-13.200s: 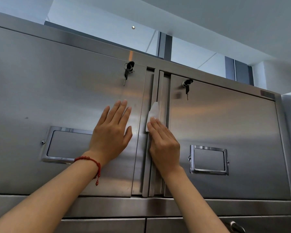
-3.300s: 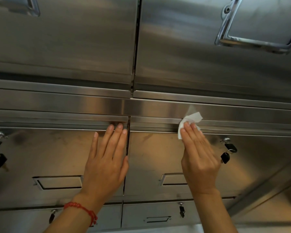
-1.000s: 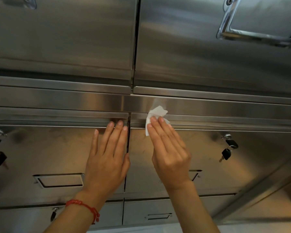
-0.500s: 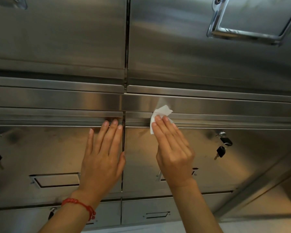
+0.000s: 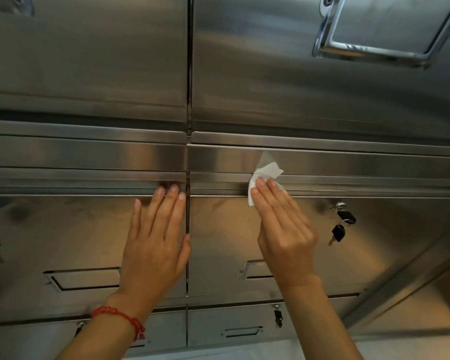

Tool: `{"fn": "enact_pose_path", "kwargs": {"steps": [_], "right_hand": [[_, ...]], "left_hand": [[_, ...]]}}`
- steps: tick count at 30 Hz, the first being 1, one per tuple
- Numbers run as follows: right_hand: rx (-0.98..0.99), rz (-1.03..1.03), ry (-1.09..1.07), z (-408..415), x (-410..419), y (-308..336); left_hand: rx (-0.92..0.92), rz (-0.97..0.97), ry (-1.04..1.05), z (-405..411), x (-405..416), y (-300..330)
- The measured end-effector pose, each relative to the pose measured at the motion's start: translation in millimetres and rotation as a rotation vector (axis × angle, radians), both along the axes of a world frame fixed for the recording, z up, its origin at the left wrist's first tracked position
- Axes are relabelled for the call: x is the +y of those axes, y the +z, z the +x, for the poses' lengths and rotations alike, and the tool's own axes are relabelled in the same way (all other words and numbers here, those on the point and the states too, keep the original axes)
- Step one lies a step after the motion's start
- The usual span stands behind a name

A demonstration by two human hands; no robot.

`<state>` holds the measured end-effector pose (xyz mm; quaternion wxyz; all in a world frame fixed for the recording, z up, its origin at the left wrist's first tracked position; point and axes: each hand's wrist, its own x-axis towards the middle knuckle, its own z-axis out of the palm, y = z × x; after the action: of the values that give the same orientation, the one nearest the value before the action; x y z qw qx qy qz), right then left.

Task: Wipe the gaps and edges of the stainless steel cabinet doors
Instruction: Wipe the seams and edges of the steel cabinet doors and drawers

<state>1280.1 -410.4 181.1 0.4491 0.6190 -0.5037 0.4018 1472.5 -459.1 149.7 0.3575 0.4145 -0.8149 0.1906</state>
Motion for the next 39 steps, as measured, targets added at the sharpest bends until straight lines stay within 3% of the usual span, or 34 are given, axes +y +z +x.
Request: {"fn": "enact_pose_path", "kwargs": {"steps": [39], "right_hand": [[-0.069, 0.009, -0.090, -36.5, 14.9, -0.9]], "left_hand": [[0.012, -0.029, 0.016, -3.3, -0.3, -2.7]]}}
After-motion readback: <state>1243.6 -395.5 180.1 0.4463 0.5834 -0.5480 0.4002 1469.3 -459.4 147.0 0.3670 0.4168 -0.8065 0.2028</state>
